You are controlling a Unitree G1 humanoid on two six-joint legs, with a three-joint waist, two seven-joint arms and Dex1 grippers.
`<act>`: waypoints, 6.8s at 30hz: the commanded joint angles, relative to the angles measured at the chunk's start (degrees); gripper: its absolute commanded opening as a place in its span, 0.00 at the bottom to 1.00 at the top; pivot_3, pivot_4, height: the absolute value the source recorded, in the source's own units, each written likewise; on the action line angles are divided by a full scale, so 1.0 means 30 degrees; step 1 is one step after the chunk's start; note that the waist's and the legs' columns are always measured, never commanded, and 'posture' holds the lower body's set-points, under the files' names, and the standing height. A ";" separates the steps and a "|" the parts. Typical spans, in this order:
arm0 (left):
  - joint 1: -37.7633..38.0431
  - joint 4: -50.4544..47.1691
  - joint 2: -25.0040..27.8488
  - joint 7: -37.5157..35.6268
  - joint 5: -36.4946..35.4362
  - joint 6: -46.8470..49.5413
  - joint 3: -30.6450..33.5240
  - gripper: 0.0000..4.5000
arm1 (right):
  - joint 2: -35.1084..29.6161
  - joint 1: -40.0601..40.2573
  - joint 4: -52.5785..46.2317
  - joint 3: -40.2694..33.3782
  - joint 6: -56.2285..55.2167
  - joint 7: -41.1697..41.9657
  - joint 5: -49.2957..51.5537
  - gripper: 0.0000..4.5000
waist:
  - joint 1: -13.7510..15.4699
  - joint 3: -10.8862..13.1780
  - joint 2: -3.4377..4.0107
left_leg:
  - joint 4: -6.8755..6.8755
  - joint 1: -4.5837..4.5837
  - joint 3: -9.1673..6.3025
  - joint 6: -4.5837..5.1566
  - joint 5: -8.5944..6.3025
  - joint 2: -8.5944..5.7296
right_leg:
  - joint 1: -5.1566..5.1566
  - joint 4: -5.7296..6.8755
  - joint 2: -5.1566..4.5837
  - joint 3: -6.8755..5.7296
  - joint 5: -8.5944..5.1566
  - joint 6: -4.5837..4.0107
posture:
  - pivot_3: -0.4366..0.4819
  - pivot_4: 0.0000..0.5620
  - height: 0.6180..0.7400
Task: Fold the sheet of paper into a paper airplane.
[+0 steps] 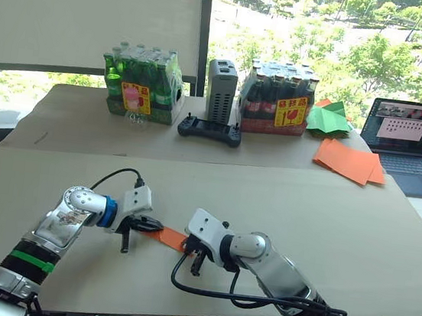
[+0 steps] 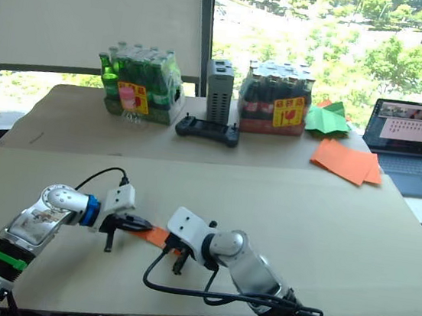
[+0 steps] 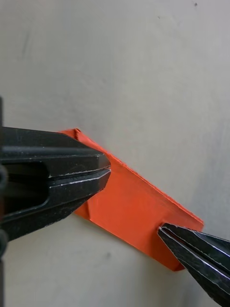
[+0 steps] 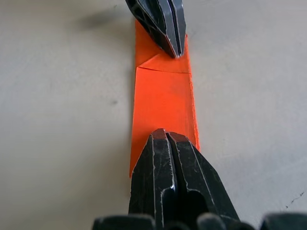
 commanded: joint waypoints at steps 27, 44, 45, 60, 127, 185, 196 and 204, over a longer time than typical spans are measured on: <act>0.3996 -0.6878 0.0513 0.2237 -0.5593 0.5614 0.6280 0.00 | -0.0021 0.0021 -0.3335 -0.3273 0.1429 -0.0498 0.1180 0.00 | -0.0006 0.0037 -0.0038 | -0.0004 -0.0410 -0.0010 -0.0028 0.0015 -0.0027 | -0.0475 0.0066 -0.0058 0.0016 0.0141 -0.0201 | 0.48 0.27 0.86; 0.6942 -1.0909 0.0583 0.4898 -0.9133 0.9065 0.8657 0.55 | -0.0682 0.1839 -0.6823 -0.5902 0.0633 0.1501 0.6412 1.00 | -0.0003 0.0042 -0.0044 | 0.0019 -0.0508 0.0071 -0.0074 0.0046 -0.0007 | -0.0599 0.0116 -0.0030 -0.0006 0.0196 -0.0269 | 0.48 0.27 0.86; 0.6936 -1.0930 0.0605 0.4970 -0.9187 0.9120 0.8678 0.63 | -0.0709 0.1800 -0.6556 -0.5513 0.0420 0.1623 0.6383 1.00 | -0.0002 0.0042 -0.0044 | 0.0020 -0.0506 0.0072 -0.0078 0.0048 0.0000 | -0.0599 0.0118 -0.0024 -0.0007 0.0198 -0.0272 | 0.48 0.27 0.86; 0.7867 -1.1305 0.1109 0.5291 -1.0451 0.9672 0.9609 0.93 | 0.0313 0.0614 -0.1723 -0.2618 -0.1932 0.1552 0.5024 1.00 | 0.0052 0.0042 -0.0046 | 0.0039 -0.0500 0.0065 -0.0089 0.0053 -0.0005 | -0.0607 0.0187 -0.0026 -0.0002 0.0200 -0.0279 | 0.48 0.27 0.86; 0.7238 -1.2183 0.1030 0.6123 -1.1120 0.9243 0.8708 0.94 | 0.0465 -0.1378 0.3490 -0.3069 -0.5608 0.1783 0.0604 0.32 | 0.0026 0.0041 -0.0048 | 0.0126 -0.0507 0.0066 -0.0088 0.0052 -0.0014 | -0.0604 0.0255 -0.0023 0.0007 0.0203 -0.0284 | 0.48 0.27 0.86; 0.5828 -0.9950 -0.3267 0.9711 -0.7075 0.3559 0.8012 0.94 | -0.1181 0.4662 -0.5710 -1.3028 -0.2959 -0.1762 0.5008 0.99 | 0.0049 0.0031 -0.0039 | 0.0152 -0.0514 0.0108 -0.0058 0.0039 0.0013 | -0.0596 0.0267 0.0016 0.0057 0.0196 -0.0270 | 0.48 0.27 0.86; 0.7800 -0.9005 -0.4515 1.2041 -0.6513 0.2331 1.0134 0.94 | -0.1654 0.7935 -0.2734 -1.1388 -0.8129 -0.1272 0.3871 0.99 | 0.0112 0.0039 -0.0053 | 0.0166 -0.0286 0.0114 -0.0059 0.0036 -0.0011 | -0.0294 0.0195 -0.0008 0.0045 0.0174 -0.0236 | 0.48 0.27 0.86; 0.7881 -0.8897 -0.4510 1.1973 -0.6602 0.2223 1.0266 0.94 | -0.1652 0.7668 -0.2272 -1.1352 -0.8421 -0.1453 0.4016 0.99 | 0.0153 0.0039 -0.0053 | 0.0166 -0.0289 0.0103 -0.0059 0.0037 -0.0014 | -0.0294 0.0196 -0.0011 0.0046 0.0175 -0.0238 | 0.48 0.27 0.86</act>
